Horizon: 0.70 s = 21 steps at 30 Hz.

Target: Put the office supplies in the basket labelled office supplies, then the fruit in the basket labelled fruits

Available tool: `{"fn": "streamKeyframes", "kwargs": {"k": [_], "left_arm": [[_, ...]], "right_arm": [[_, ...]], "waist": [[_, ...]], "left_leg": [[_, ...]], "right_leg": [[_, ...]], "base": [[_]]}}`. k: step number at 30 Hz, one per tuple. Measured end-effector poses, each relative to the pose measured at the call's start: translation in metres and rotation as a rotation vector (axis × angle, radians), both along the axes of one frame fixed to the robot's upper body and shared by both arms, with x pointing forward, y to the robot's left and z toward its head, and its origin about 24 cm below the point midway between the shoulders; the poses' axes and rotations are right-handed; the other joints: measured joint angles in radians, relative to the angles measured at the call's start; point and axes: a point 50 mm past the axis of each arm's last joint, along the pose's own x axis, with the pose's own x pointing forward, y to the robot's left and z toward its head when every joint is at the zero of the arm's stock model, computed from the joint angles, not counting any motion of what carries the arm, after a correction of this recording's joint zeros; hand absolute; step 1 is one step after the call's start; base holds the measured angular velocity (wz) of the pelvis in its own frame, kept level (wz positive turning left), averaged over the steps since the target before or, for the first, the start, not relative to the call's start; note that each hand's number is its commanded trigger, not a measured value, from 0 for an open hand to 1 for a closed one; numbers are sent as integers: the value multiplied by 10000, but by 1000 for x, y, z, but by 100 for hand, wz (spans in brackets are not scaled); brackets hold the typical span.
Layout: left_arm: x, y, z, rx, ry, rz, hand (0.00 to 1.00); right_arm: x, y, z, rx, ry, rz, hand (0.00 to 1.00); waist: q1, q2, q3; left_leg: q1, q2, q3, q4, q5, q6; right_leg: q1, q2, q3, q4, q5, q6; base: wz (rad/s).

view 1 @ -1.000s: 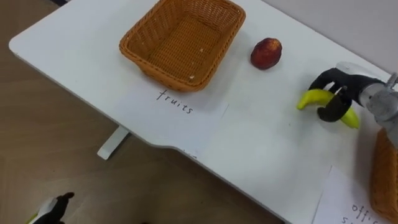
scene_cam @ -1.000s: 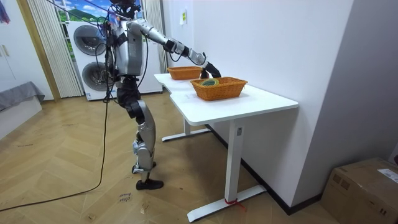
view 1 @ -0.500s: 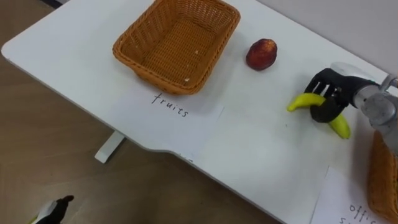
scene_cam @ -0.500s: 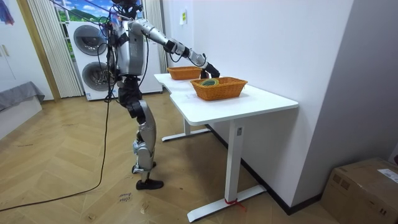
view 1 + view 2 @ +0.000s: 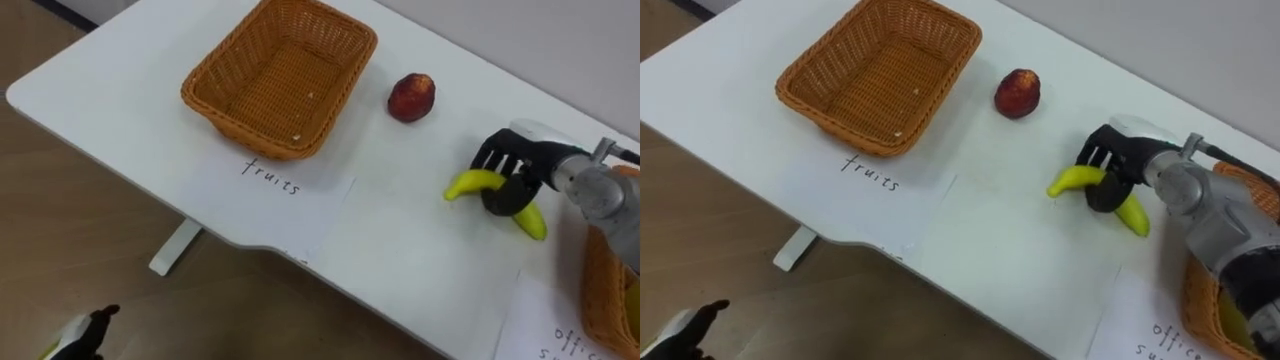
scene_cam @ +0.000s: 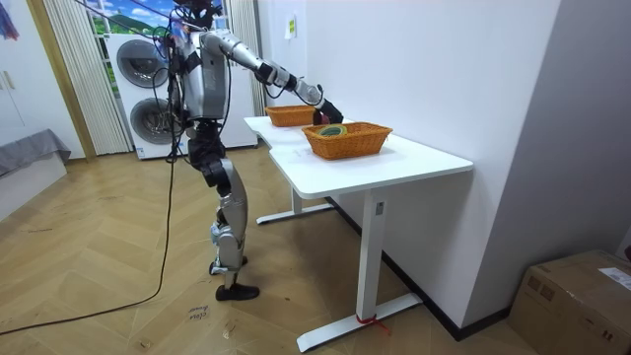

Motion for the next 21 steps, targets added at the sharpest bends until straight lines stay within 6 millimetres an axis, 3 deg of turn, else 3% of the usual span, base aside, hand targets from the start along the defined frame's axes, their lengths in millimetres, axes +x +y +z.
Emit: {"fn": "streamKeyframes", "kwargs": {"k": [5, 7, 13, 14, 18, 21], "left_arm": [[-13, 1, -2, 246, 236, -69, 0], [-21, 1, -3, 332, 404, -13, 0], [-46, 8, -7, 363, 857, 665, 0], [-52, 9, -8, 320, 946, 889, 0], [-56, 3, -12, 133, 1111, 972, 0], [-59, 2, -14, 83, 1192, 1001, 0]], "right_arm": [[-2, 13, 4, -45, -298, 678, 100], [1, 18, 14, -222, -741, 944, 100], [0, 29, 41, -165, -2047, 1447, 100], [0, 30, 47, -126, -2301, 1518, 100], [-1, 36, 66, 127, -3208, 1714, 100], [-3, 40, 73, 42, -3588, 1923, 100]], "waist": [[-233, 88, -66], [-397, 57, -105], [-624, 109, -104], [-778, 159, -162], [-947, 299, -230], [-1017, 365, -225]], "left_leg": [[199, -45, 9, -50, 30, 9], [269, -58, 13, -56, 34, 6], [1015, -107, 80, -383, 33, 9], [1099, -164, -50, -420, 37, 16], [1631, -286, -61, -786, 99, 69], [1981, -360, -18, -1041, 138, 96]], "right_leg": [[175, -50, 10, 21, -31, 38], [296, -27, 58, -123, -55, 40], [1019, -10, 153, -398, -82, 100], [1143, -18, 83, -476, -110, 150], [1508, -148, 36, -462, -199, 253], [1719, -218, 63, -466, -249, 328]], "base": [[0], [0], [2], [22], [7], [0]]}}
